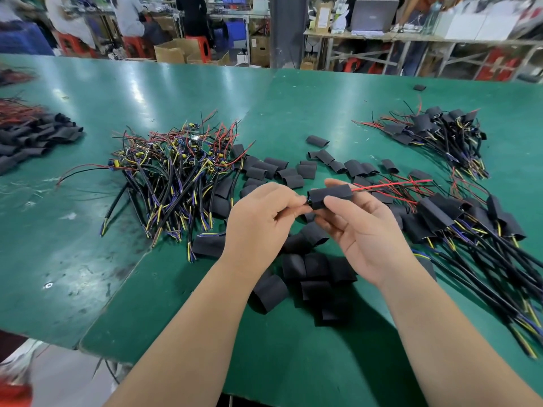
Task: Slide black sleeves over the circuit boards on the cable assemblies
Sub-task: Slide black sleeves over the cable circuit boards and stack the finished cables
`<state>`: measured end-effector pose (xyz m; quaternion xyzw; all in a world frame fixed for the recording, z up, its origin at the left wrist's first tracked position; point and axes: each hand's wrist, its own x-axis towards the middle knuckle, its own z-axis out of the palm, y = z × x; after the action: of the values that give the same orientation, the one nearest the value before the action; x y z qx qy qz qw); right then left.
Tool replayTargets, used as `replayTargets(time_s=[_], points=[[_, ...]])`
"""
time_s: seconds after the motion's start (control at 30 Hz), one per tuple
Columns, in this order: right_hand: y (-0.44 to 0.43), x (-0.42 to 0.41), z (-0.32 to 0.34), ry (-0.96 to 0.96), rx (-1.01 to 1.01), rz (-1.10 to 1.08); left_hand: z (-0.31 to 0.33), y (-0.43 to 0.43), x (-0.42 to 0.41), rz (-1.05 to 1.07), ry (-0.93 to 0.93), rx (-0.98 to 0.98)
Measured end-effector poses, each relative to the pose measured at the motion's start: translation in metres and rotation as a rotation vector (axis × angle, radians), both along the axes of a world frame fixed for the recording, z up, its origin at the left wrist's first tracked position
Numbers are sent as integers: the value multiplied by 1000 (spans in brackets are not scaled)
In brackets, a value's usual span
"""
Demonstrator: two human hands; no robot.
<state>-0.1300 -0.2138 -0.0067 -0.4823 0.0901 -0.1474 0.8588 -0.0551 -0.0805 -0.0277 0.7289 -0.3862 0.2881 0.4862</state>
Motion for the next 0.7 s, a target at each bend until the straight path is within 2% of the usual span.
replayTargets(time_s=[0.2,0.3,0.37,0.43,0.5,0.57,0.63,0.7], points=[[8,0,0,61,34,-19,1,-3,-4,-56,-30,118],[0,-1,9,0,146,-124,7,6,1,0,22,36],[-18,-4,20,-16,210,-213,8,18,13,202,37,-37],[-38,-10,33,-8,185,-313,5,34,31,553,101,32],[-57,-18,43,-18,31,-459,-2,50,47,840,302,206],[-75,-27,50,11,-320,-626,-7,60,57,947,458,371],[-95,-34,50,173,-805,-745,-12,65,62,980,481,475],[-109,-40,47,391,-1132,-718,-12,66,65,997,485,486]])
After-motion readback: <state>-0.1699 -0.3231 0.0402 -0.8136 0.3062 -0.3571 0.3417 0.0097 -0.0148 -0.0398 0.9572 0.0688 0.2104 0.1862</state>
